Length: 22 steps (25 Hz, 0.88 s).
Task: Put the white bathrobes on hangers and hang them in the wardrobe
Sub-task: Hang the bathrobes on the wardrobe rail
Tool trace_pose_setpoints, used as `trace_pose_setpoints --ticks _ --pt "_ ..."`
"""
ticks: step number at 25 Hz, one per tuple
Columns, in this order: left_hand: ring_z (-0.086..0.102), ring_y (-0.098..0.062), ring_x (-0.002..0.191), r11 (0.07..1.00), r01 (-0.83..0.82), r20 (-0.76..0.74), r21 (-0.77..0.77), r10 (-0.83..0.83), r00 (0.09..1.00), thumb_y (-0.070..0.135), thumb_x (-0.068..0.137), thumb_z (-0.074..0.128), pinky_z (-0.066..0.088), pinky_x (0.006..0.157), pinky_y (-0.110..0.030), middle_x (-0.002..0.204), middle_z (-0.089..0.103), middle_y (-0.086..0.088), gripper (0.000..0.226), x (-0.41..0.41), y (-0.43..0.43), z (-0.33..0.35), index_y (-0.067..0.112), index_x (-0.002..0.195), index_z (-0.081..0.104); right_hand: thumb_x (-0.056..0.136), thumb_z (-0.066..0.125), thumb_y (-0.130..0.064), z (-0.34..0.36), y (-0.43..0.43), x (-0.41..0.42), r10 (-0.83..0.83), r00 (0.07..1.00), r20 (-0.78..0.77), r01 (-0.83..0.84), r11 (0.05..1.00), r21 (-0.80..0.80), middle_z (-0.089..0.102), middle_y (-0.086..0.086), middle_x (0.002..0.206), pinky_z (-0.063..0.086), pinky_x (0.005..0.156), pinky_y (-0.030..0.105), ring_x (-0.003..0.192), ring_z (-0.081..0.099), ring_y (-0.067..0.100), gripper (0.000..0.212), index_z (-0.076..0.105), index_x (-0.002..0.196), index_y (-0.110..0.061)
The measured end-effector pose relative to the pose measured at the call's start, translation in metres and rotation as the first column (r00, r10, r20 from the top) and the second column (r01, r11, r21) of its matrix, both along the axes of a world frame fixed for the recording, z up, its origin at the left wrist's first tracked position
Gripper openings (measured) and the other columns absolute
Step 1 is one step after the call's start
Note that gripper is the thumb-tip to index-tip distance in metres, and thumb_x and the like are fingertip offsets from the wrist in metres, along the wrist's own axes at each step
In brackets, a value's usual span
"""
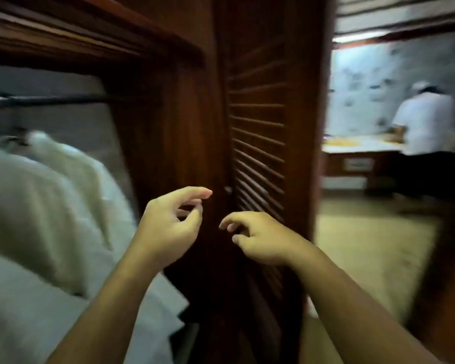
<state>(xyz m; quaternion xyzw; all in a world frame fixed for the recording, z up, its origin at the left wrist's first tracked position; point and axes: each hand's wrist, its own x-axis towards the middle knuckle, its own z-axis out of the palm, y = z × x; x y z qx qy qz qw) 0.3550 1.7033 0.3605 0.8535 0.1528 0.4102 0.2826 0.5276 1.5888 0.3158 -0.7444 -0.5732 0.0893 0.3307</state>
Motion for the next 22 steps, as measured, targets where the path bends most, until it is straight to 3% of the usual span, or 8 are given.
trace_pose_setpoints --ticks 2,4,7,9,11,14,17,22 --pt "0.068 0.002 0.104 0.959 0.282 -0.113 -0.028 -0.284 0.952 0.008 0.096 0.062 0.053 0.085 -0.015 0.105 0.075 0.018 0.03 0.052 -0.063 -0.027 0.029 0.113 0.076 0.094 0.058 -0.014 -0.034 -0.111 0.021 -0.177 0.978 -0.108 0.172 0.984 -0.054 0.069 -0.012 0.108 0.057 0.088 0.031 0.096 0.067 0.009 0.033 0.068 0.116 -0.035" --pt "0.07 0.0 0.101 0.865 0.495 -0.213 -0.08 -0.5 0.84 0.012 0.097 0.063 0.056 0.085 -0.02 0.104 0.075 0.022 0.027 0.101 -0.135 -0.058 0.031 0.109 0.077 0.094 0.057 -0.013 -0.067 -0.223 0.038 -0.382 0.91 -0.163 0.369 0.923 -0.109 0.072 -0.01 0.105 0.055 0.088 0.029 0.095 0.067 0.007 0.031 0.07 0.114 -0.033" --pt "0.07 -0.002 0.101 0.706 0.685 -0.32 -0.18 -0.7 0.638 0.014 0.097 0.064 0.057 0.091 -0.027 0.105 0.074 0.025 0.027 0.16 -0.252 -0.105 0.037 0.104 0.077 0.091 0.06 -0.018 -0.114 -0.39 0.043 -0.698 0.678 -0.23 0.679 0.715 -0.167 0.073 -0.013 0.105 0.056 0.092 0.03 0.097 0.068 0.002 0.03 0.07 0.114 -0.034" --pt "0.069 -0.001 0.098 0.589 0.779 -0.354 -0.217 -0.791 0.499 0.021 0.096 0.065 0.058 0.086 -0.026 0.103 0.074 0.024 0.025 0.188 -0.338 -0.129 0.042 0.103 0.076 0.088 0.059 -0.017 -0.135 -0.496 0.03 -0.827 0.503 -0.251 0.81 0.552 -0.198 0.073 -0.015 0.104 0.056 0.09 0.03 0.095 0.068 -0.002 0.031 0.07 0.111 -0.036" --pt "0.067 0.002 0.097 0.467 0.849 -0.389 -0.248 -0.851 0.354 0.021 0.098 0.064 0.058 0.081 -0.018 0.103 0.072 0.027 0.026 0.206 -0.414 -0.147 0.044 0.106 0.075 0.088 0.06 -0.013 -0.149 -0.579 0.014 -0.897 0.361 -0.254 0.879 0.418 -0.228 0.072 -0.016 0.097 0.053 0.081 0.024 0.086 0.066 -0.007 0.032 0.068 0.106 -0.038" --pt "0.064 0.01 0.101 0.285 0.909 -0.449 -0.305 -0.885 0.127 0.021 0.099 0.063 0.056 0.086 -0.015 0.104 0.071 0.03 0.024 0.24 -0.556 -0.181 0.039 0.11 0.074 0.093 0.061 -0.014 -0.17 -0.715 -0.013 -0.964 0.136 -0.227 0.937 0.2 -0.287 0.069 -0.017 0.091 0.041 0.069 0.01 0.075 0.061 -0.006 0.029 0.065 0.101 -0.042" --pt "0.064 0.01 0.102 0.163 0.911 -0.448 -0.378 -0.893 -0.026 0.019 0.097 0.063 0.051 0.087 -0.01 0.103 0.069 0.036 0.025 0.27 -0.709 -0.217 0.041 0.101 0.075 0.093 0.059 -0.017 -0.199 -0.856 -0.024 -0.967 -0.071 -0.245 0.948 0.011 -0.317 0.068 -0.012 0.089 0.041 0.065 0.012 0.068 0.059 -0.004 0.029 0.065 0.096 -0.045" --pt "0.067 0.004 0.104 -0.023 0.888 -0.417 -0.458 -0.877 -0.238 0.01 0.096 0.061 0.054 0.086 -0.015 0.105 0.07 0.033 0.032 0.29 -0.868 -0.25 0.039 0.099 0.074 0.091 0.062 -0.019 -0.218 -0.998 -0.042 -0.918 -0.312 -0.244 0.907 -0.212 -0.363 0.071 -0.013 0.091 0.046 0.075 0.021 0.082 0.063 -0.002 0.025 0.07 0.102 -0.04"
